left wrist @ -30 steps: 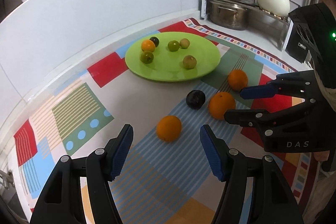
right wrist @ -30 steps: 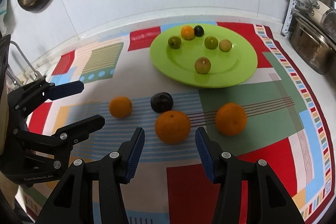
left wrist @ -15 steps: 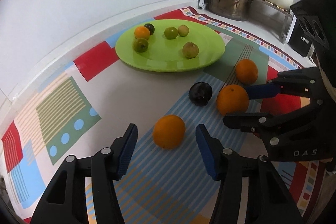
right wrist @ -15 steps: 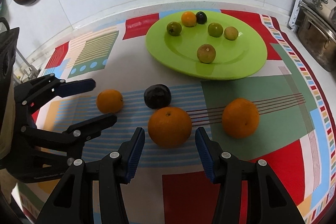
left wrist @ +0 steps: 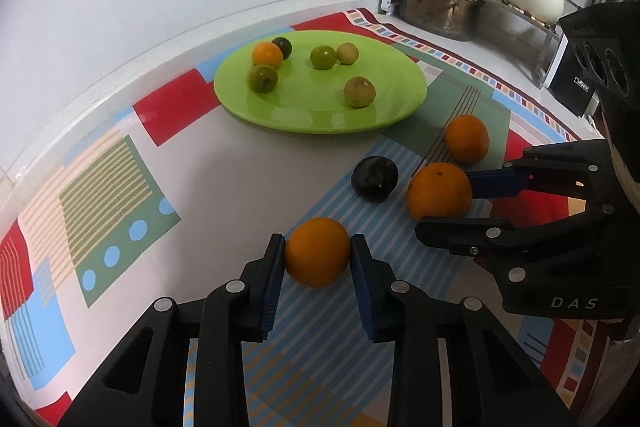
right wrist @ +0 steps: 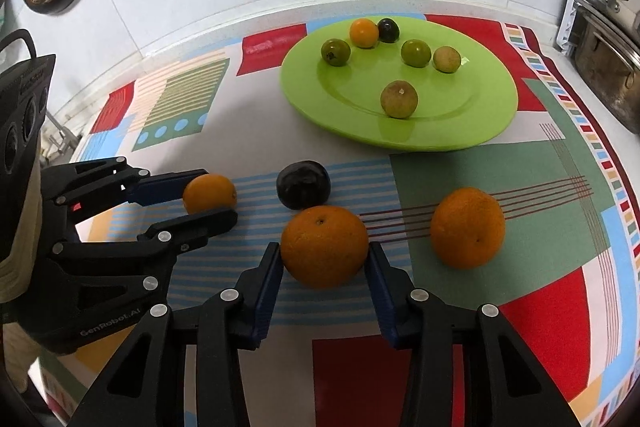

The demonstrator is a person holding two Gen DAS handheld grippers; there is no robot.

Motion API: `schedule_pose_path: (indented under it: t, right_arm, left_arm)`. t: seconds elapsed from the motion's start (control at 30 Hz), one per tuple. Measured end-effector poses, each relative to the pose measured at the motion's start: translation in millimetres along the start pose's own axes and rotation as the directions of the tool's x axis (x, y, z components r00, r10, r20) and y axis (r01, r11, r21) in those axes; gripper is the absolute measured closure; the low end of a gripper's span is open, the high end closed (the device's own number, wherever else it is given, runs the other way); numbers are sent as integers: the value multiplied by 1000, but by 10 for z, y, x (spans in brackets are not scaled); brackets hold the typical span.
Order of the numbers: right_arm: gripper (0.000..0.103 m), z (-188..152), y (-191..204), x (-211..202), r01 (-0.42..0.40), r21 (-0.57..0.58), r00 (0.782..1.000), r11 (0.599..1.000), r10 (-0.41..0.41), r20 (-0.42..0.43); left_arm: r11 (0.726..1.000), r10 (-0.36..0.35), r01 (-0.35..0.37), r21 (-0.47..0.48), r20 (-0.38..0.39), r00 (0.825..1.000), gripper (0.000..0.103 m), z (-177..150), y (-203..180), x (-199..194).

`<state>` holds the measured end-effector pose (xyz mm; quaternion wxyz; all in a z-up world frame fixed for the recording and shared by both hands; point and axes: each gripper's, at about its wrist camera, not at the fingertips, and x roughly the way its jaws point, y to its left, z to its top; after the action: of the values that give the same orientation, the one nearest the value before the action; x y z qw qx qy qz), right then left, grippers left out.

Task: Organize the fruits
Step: 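Grasp a small orange with the left tool while the right tool grasps a large orange, then carry the small orange in the left tool while the right tool carries the large orange to the plate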

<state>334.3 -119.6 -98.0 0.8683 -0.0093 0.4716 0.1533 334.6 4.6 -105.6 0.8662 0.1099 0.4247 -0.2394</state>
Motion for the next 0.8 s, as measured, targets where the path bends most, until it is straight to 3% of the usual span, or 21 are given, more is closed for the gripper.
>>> schedule_pose_path:
  t: [0.8]
  right_arm:
    - [60, 13, -12, -693, -15, 7, 986, 1000, 14, 163]
  left_arm:
    - [1000, 18, -16, -15, 125, 992, 70, 196, -267, -666]
